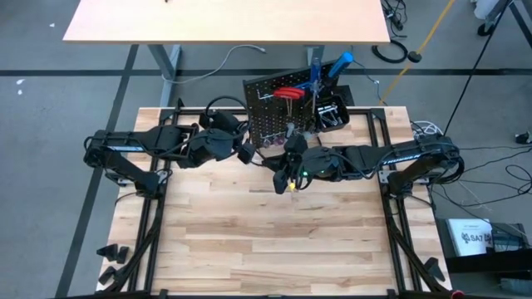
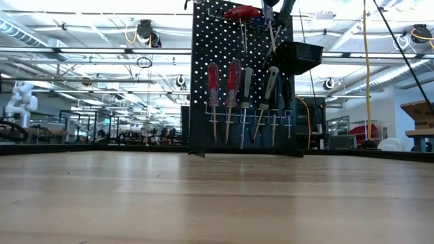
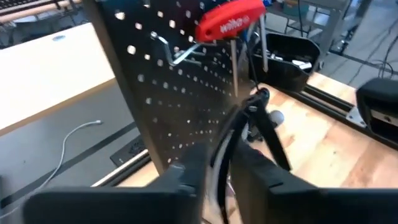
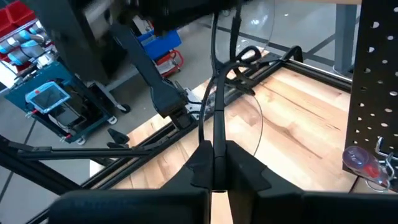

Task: Hang tools onto peg board
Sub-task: Hang the black safety goggles on the pegboard

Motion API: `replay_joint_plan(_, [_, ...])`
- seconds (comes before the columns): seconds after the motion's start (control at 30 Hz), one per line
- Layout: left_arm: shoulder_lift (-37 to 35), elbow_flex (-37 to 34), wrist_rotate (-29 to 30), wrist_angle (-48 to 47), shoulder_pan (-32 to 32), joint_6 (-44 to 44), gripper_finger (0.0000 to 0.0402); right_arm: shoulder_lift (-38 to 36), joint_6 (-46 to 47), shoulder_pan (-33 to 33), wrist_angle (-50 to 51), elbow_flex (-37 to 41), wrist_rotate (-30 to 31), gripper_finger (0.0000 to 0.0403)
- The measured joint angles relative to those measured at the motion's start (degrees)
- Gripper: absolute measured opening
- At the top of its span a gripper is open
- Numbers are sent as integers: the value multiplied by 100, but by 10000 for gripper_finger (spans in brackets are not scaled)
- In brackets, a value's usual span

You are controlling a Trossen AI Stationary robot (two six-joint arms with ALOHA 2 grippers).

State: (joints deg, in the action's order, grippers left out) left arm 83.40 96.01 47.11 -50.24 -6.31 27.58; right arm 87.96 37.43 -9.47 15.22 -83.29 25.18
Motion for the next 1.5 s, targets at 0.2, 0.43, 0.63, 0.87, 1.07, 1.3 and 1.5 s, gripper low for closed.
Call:
replay_joint_plan(0.2, [76, 0, -234, -17, -4, -150, 172, 0, 114, 11, -22, 0, 19, 11])
replay_joint_plan(0.43, [-58, -1, -262, -534, -20, -243, 257, -37, 128, 134, 214, 0, 16, 11])
replay_joint_plan(0.63, [-385, -2, -120, -723, -148, -99, 282, -188, 52, 427, 945, 0, 17, 11])
replay_joint_plan(0.87, [-823, -2, 111, -790, -404, 214, 283, -243, -690, 680, 944, 0, -464, 11])
replay_joint_plan(1.07, [-1619, -162, 183, -604, -979, 83, 283, -747, -1350, 838, -109, 387, -974, 11])
replay_joint_plan(1.3, [-2581, -1766, -904, 2298, -1375, -512, 283, -1540, -1398, 1221, -3192, 2121, -2503, 11])
replay_joint_plan(1.5, [-2547, -3455, -2357, 6456, -1284, -1368, 283, -1319, -681, 1442, -6413, 3442, -3897, 11])
